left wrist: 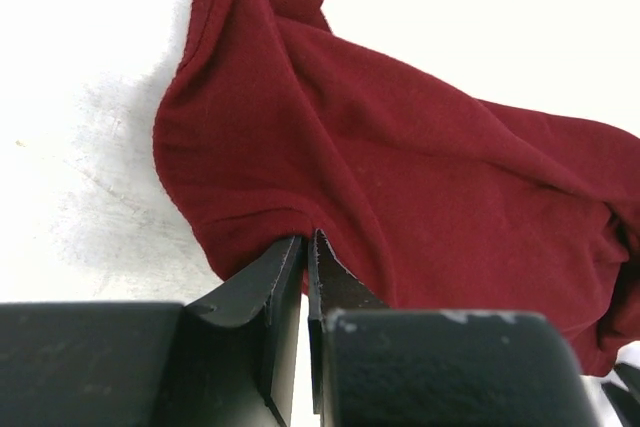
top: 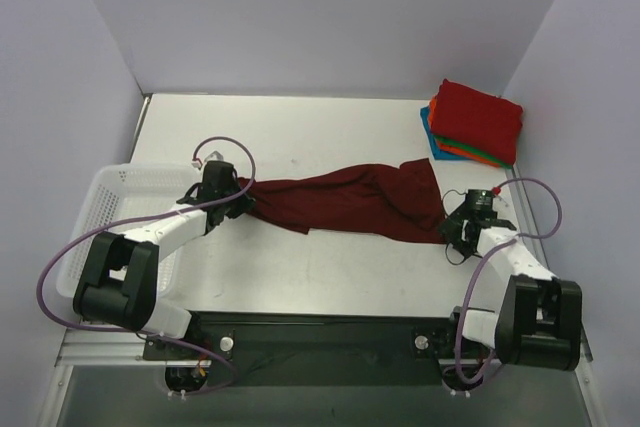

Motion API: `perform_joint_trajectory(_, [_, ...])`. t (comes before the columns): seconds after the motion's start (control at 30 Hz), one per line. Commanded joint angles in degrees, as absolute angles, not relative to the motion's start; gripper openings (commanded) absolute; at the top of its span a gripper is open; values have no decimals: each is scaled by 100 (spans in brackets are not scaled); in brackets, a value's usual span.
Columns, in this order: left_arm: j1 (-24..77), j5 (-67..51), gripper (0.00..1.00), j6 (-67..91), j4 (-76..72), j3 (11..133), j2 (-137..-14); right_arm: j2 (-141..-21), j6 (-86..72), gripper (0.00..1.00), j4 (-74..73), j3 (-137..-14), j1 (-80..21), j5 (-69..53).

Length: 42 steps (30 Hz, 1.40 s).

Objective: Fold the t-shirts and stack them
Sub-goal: Flatten out the tshirt

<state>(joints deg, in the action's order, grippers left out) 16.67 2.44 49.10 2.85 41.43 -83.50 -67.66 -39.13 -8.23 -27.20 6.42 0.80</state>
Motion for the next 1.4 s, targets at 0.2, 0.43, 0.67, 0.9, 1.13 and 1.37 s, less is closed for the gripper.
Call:
perform_joint_trajectory(0.2, [1608, 114, 12, 4817, 263, 4482, -8253, -7708, -4148, 28, -361, -3041, 686, -527])
perform_joint_trajectory(0.43, [1600, 184, 0, 4694, 675, 4517, -7797, -6866, -4140, 0, -685, -3198, 677, -826])
perform_joint_trajectory(0.67, [1600, 325, 0, 4430, 1555, 4772, -6848, -5442, -3921, 0, -1905, -4137, 799, -844])
perform_joint_trajectory(0.9, [1556, 440, 0, 4263, 2504, 5457, -5916, -4878, -3823, 0, -2557, -5228, 1019, -1037])
perform_joint_trajectory(1.13, [1336, 44, 0, 4166, 2786, 6275, -6581, -5703, -3885, 0, -2444, -5818, 1028, -1108])
perform_joint_trajectory(1.37, [1283, -447, 41, 4104, 2576, 5961, -7839, -6898, -3744, 0, -1962, -5460, 1020, -1002])
